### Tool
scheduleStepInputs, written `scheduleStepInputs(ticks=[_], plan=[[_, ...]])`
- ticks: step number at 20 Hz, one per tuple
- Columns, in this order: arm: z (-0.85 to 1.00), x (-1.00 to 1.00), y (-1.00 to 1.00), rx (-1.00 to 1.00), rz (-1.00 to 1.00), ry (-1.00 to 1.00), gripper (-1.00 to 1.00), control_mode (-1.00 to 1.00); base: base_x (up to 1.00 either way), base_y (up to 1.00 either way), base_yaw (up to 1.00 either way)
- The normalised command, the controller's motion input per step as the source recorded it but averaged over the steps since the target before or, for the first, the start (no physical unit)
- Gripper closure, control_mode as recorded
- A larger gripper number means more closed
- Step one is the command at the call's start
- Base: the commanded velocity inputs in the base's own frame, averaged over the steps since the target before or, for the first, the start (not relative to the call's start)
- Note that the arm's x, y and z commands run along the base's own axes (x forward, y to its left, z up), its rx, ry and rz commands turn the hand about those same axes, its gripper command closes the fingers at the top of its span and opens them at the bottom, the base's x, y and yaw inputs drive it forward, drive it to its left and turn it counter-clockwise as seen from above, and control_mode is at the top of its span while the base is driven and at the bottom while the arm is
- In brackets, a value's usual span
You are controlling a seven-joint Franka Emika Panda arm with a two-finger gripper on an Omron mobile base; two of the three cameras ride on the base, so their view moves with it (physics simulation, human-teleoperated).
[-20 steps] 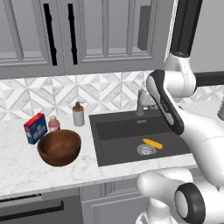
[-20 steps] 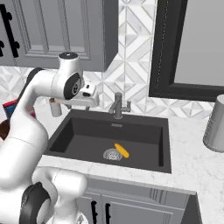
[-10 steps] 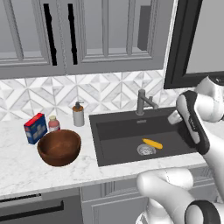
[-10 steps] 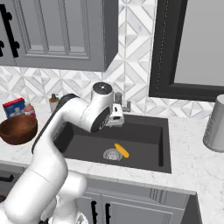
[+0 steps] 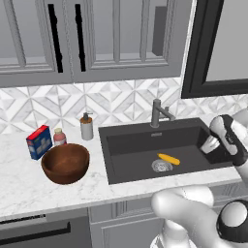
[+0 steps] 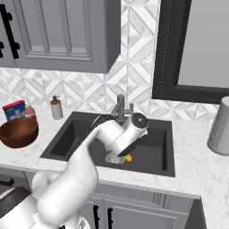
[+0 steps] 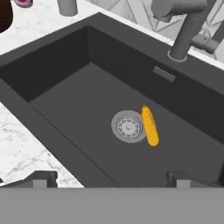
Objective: Pick the corn from the sink and place it in the bowl. Then pick the bowl and place it in the microwave. Then close the microwave door and press the start button.
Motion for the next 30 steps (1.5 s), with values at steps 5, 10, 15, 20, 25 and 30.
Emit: scheduleStepInputs(ticks=[5, 10, 15, 20, 25, 30], plan=[[-0.38, 1.0, -0.21, 0.15, 0.22, 0.06, -1.0, -1.0, 0.0, 0.0, 0.0], [-0.62, 0.74, -0.03, 0.11, 0.14, 0.08, -1.0, -1.0, 0.0, 0.0, 0.0], [-0.71, 0.64, 0.0, 0.08, 0.13, 0.02, -1.0, -1.0, 0.0, 0.0, 0.0], [-0.66, 0.3, -0.2, 0.07, 0.11, 0.0, -1.0, -1.0, 0.0, 0.0, 0.0], [-0.47, 0.23, -0.41, 0.06, 0.05, 0.01, -1.0, -1.0, 0.0, 0.0, 0.0], [-0.25, 0.27, -0.33, 0.04, 0.0, 0.03, -1.0, -1.0, 0.0, 0.0, 0.0]])
